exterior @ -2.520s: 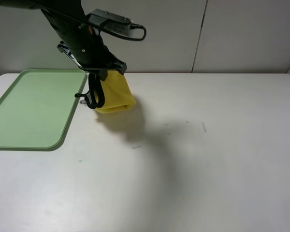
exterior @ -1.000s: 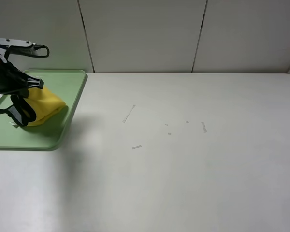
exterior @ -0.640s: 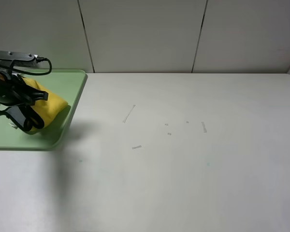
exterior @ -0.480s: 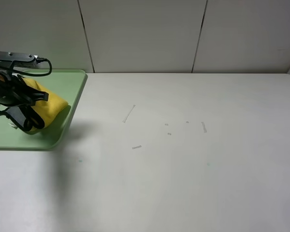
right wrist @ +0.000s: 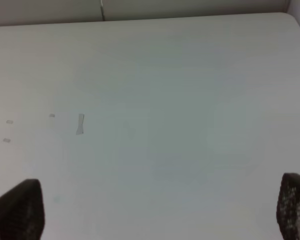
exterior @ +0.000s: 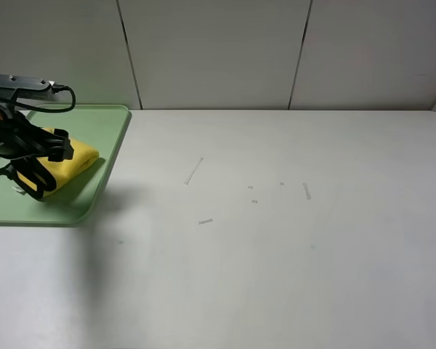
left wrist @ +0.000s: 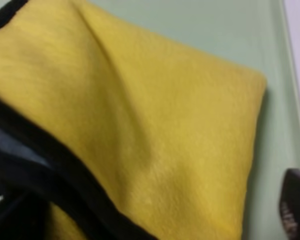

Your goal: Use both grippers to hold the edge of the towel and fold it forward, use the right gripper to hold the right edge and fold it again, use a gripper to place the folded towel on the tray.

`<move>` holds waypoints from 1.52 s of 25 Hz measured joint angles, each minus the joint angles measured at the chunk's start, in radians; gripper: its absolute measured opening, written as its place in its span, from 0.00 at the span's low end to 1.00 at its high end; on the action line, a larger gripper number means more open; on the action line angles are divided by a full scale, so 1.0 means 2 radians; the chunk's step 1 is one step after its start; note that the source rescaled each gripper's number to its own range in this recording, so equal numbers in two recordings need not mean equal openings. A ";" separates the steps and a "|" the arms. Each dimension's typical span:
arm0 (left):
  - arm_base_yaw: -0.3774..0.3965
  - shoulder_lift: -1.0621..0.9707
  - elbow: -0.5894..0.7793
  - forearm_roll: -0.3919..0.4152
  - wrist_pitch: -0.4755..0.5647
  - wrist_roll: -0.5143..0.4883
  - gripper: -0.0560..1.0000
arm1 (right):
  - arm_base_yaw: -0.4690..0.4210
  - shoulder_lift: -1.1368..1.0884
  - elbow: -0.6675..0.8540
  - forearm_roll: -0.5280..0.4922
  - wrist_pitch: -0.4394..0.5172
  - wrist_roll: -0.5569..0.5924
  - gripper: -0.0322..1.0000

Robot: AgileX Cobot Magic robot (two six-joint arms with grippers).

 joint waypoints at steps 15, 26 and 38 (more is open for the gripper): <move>0.000 -0.068 0.000 0.002 0.022 0.024 1.00 | 0.000 0.000 0.000 0.000 0.000 0.000 1.00; 0.000 -0.126 0.000 0.002 0.158 0.029 1.00 | 0.000 0.000 0.000 0.000 0.000 0.000 1.00; 0.000 -0.293 0.000 -0.035 0.373 0.029 1.00 | 0.000 0.000 0.000 0.000 0.000 0.000 1.00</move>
